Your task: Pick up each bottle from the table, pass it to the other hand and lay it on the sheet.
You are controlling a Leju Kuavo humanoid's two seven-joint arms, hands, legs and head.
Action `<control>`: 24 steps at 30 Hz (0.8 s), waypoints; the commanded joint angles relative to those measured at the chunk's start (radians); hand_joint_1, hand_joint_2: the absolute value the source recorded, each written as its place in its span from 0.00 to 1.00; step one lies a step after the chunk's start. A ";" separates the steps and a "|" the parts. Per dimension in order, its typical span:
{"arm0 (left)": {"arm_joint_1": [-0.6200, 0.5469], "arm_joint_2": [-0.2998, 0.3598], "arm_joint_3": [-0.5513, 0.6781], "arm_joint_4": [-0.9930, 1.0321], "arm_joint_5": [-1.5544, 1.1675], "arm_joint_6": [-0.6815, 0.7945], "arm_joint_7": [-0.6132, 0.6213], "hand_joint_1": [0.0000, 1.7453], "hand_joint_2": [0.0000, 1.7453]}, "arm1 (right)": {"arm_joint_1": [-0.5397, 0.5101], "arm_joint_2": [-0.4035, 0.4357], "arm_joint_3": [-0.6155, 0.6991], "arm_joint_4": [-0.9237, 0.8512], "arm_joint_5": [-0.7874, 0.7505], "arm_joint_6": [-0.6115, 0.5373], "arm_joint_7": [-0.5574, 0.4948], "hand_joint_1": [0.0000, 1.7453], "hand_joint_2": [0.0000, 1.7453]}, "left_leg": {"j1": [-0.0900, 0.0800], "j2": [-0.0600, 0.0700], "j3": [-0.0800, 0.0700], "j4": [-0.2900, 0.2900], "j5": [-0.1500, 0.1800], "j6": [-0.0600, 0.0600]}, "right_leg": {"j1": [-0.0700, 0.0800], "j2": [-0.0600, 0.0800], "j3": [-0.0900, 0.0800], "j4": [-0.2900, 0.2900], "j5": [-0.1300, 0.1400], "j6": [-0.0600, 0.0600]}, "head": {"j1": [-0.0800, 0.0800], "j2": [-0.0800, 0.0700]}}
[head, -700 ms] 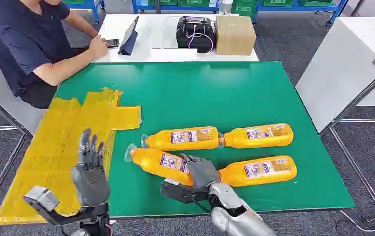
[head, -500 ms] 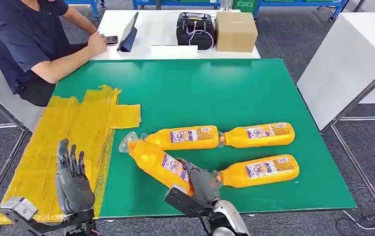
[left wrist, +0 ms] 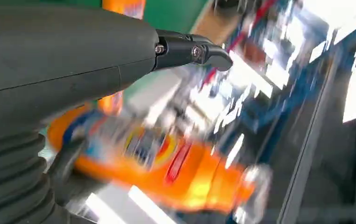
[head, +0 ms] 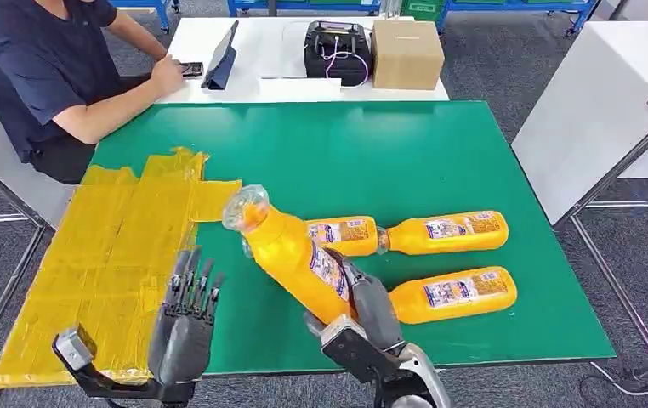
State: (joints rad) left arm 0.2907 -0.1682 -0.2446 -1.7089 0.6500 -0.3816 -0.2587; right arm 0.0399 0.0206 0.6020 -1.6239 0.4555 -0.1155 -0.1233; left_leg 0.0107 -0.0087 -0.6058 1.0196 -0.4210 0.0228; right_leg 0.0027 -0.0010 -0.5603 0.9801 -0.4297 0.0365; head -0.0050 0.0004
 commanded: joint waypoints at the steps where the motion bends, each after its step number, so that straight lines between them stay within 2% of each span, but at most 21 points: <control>1: -0.046 0.102 -0.112 0.168 -0.022 -0.058 -0.046 0.00 1.00 | -0.024 -0.025 0.078 0.103 0.037 0.086 -0.054 1.00 1.00 | 0.000 0.001 0.002 -0.003 0.000 -0.001 | 0.000 0.000 0.006 -0.002 0.000 0.000 | 0.000 0.000; 4: -0.050 0.101 -0.111 0.170 -0.022 -0.058 -0.046 0.00 1.00 | -0.023 -0.020 0.081 0.107 0.036 0.085 -0.053 1.00 1.00 | 0.000 0.000 0.001 -0.002 0.001 -0.001 | 0.000 0.000 0.007 -0.001 0.000 0.000 | 0.000 0.000; 9: -0.062 0.098 -0.109 0.175 -0.030 -0.062 -0.040 0.00 1.00 | -0.073 -0.028 0.161 0.143 0.036 0.181 -0.060 1.00 1.00 | 0.000 0.001 0.000 -0.002 0.001 -0.001 | 0.000 0.001 0.005 -0.001 0.000 0.000 | 0.000 0.000; 13: -0.064 0.098 -0.108 0.177 -0.030 -0.063 -0.040 0.00 1.00 | -0.076 -0.022 0.166 0.149 0.036 0.180 -0.061 1.00 1.00 | 0.000 0.002 0.000 -0.002 0.001 -0.001 | 0.000 0.001 0.005 -0.001 0.001 0.000 | 0.000 0.000; 15: -0.067 0.095 -0.108 0.183 -0.032 -0.063 -0.038 0.00 1.00 | -0.093 -0.032 0.194 0.159 0.021 0.225 -0.063 1.00 1.00 | -0.001 0.001 0.000 -0.002 0.001 -0.001 | -0.001 0.000 0.005 -0.001 0.000 0.000 | 0.000 0.000; 17: -0.073 0.092 -0.107 0.182 -0.045 -0.056 -0.041 0.00 1.00 | -0.107 -0.032 0.223 0.175 -0.016 0.275 -0.070 1.00 1.00 | -0.001 0.002 0.000 -0.002 0.001 0.000 | -0.001 0.001 0.004 -0.001 0.001 0.000 | 0.000 0.000; 20: -0.110 0.097 -0.135 0.209 -0.063 -0.069 -0.047 0.00 1.00 | -0.151 -0.025 0.272 0.273 -0.300 0.502 -0.080 1.00 1.00 | -0.001 0.002 0.000 -0.002 0.002 -0.001 | -0.001 0.001 0.004 -0.001 0.001 0.000 | 0.000 0.000; 24: -0.151 0.096 -0.164 0.258 -0.064 -0.076 -0.064 0.00 1.00 | -0.201 -0.031 0.337 0.372 -0.378 0.526 -0.105 1.00 1.00 | -0.001 0.001 0.001 -0.004 0.003 -0.001 | -0.001 0.000 0.006 -0.003 0.002 0.000 | 0.000 0.000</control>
State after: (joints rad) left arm 0.2429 -0.0965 -0.3357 -1.5816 0.5928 -0.4498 -0.3109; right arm -0.0454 0.0088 0.7759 -1.4804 0.2065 0.3221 -0.1865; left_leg 0.0109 -0.0085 -0.6091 1.0196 -0.4187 0.0224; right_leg 0.0028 -0.0010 -0.5585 0.9804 -0.4278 0.0363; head -0.0053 0.0004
